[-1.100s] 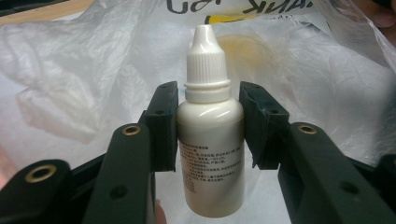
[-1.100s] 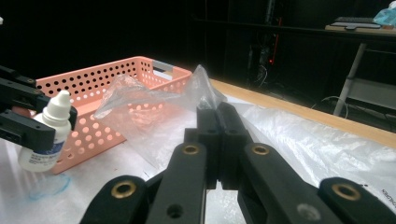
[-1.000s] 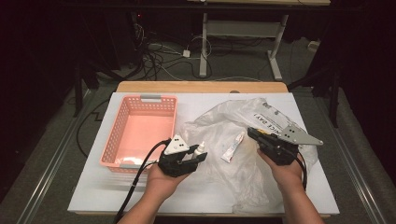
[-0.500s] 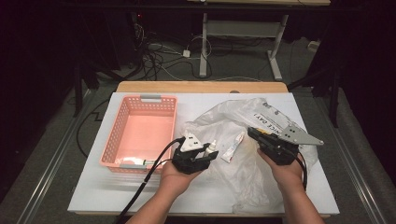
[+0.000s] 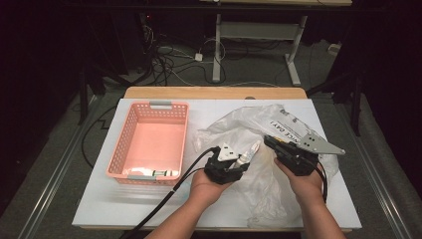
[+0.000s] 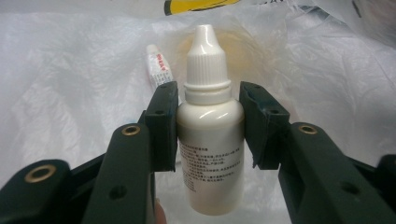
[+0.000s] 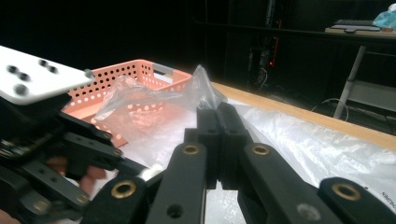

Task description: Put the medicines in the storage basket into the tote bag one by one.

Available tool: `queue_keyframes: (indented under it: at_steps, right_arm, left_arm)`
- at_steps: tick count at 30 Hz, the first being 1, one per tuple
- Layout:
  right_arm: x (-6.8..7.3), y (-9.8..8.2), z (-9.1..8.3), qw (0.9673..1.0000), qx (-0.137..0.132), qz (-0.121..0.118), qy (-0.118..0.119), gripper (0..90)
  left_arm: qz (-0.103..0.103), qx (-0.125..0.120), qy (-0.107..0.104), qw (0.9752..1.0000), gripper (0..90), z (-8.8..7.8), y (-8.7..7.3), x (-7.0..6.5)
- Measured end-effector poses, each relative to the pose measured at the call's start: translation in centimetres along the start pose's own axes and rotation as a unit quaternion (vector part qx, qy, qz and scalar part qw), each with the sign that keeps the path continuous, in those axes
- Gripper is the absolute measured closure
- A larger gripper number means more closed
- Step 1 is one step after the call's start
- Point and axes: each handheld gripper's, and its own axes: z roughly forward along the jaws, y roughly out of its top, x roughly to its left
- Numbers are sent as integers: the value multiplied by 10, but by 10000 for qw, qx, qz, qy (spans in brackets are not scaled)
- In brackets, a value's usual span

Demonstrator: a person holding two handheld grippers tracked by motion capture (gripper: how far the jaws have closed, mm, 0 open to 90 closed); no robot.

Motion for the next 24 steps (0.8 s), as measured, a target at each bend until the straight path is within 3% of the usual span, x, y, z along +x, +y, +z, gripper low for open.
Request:
queue_keyframes:
  at_steps: [12,24]
  right_arm:
    - [-2,2,-3,10000,-71,56,-14,900]
    - [-5,1,-5,9999,-106,107,-14,900]
  left_arm:
    - [-1,101,-29,9999,578,49,11,-6]
    - [-53,24,76,10000,573,75,14,-3]
